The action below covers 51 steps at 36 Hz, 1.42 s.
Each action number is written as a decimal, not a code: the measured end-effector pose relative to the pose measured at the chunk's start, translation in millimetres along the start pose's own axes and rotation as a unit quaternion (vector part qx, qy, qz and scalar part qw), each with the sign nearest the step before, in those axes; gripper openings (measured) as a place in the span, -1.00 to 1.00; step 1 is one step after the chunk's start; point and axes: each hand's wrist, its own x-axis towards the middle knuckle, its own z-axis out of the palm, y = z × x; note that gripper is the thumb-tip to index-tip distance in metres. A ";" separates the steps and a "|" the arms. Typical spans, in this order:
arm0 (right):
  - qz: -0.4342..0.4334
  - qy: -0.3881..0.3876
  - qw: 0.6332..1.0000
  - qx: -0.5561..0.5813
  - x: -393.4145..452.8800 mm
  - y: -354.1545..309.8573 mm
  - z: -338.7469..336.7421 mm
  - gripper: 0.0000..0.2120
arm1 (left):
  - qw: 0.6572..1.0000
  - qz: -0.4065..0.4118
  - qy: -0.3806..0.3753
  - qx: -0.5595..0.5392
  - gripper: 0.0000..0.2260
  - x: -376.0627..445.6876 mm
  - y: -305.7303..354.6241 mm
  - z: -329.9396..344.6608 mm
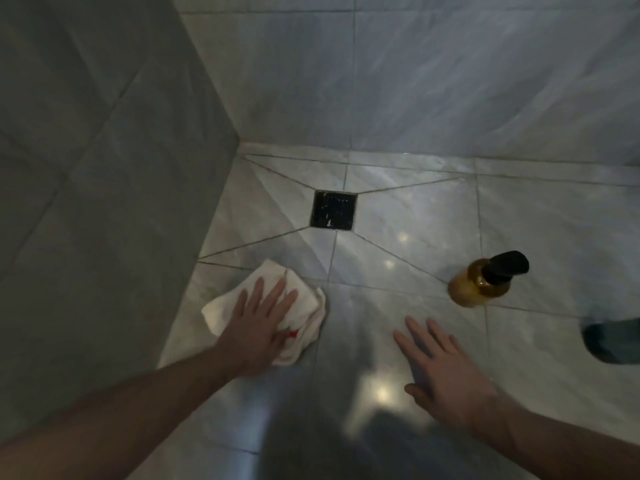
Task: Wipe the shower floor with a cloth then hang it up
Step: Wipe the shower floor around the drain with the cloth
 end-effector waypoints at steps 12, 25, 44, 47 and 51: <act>-0.011 0.002 0.995 0.101 -0.3 9.4 -9.2 -0.25 | 0.938 -0.221 -0.046 -0.264 -0.36 89.6 97.3 -59.8; -0.069 0.146 0.977 0.137 -24.1 -13.9 -1.6 -0.05 | 0.675 -0.196 -0.166 -0.691 -0.74 35.3 133.7 -75.0; 0.015 0.021 1.000 0.002 88.5 -50.5 -23.9 -0.20 | 0.999 -0.029 -0.038 -0.011 -0.07 -32.0 1.9 -22.6; 0.041 0.034 0.999 0.002 105.0 -29.5 -45.2 -0.25 | 0.998 -0.044 -0.041 0.008 0.02 -32.0 2.0 -22.2; 0.101 0.034 0.994 0.039 128.3 -20.0 -69.7 -0.28 | 0.997 -0.060 -0.055 0.010 0.05 -29.7 9.4 -29.2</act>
